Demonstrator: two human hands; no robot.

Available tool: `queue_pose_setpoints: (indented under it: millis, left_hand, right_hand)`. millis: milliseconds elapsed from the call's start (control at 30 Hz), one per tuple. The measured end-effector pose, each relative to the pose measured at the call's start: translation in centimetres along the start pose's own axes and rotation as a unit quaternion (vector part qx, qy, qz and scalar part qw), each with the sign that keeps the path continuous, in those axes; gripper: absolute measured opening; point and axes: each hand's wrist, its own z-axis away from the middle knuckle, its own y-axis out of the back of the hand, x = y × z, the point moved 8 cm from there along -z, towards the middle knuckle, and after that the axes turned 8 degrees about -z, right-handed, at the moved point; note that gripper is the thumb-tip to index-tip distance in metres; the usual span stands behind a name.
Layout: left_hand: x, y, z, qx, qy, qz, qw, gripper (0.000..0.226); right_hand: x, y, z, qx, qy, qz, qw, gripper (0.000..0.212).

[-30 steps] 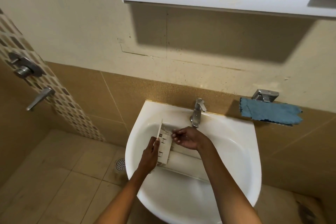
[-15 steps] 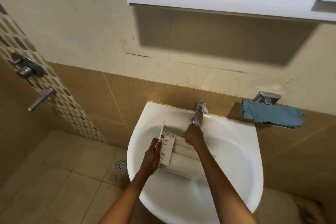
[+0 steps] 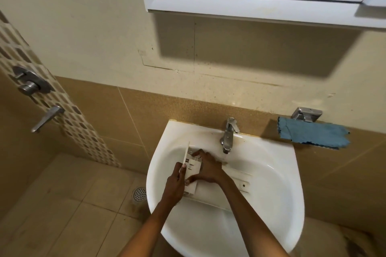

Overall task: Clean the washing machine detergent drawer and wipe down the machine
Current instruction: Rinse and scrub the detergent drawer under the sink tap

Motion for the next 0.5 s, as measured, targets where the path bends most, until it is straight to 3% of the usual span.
queue_pose_setpoints:
  millis: [133,267,500]
  left_hand:
    - [0.0,0.0,-0.2,-0.001,0.002,0.003,1.000,0.023]
    - [-0.2,-0.1,-0.3,0.002,0.004,0.004,1.000,0.025]
    - [-0.4,-0.3,-0.4,0.002,0.007,-0.001,1.000,0.022]
  right_hand:
    - [-0.3,1.7,-0.5,0.060,-0.011,-0.142,0.988,0.049]
    - [-0.3,1.7,-0.4,0.054,-0.008,-0.181,0.982,0.031]
    - [-0.4,1.5,-0.5,0.067,0.000,-0.130,0.989,0.049]
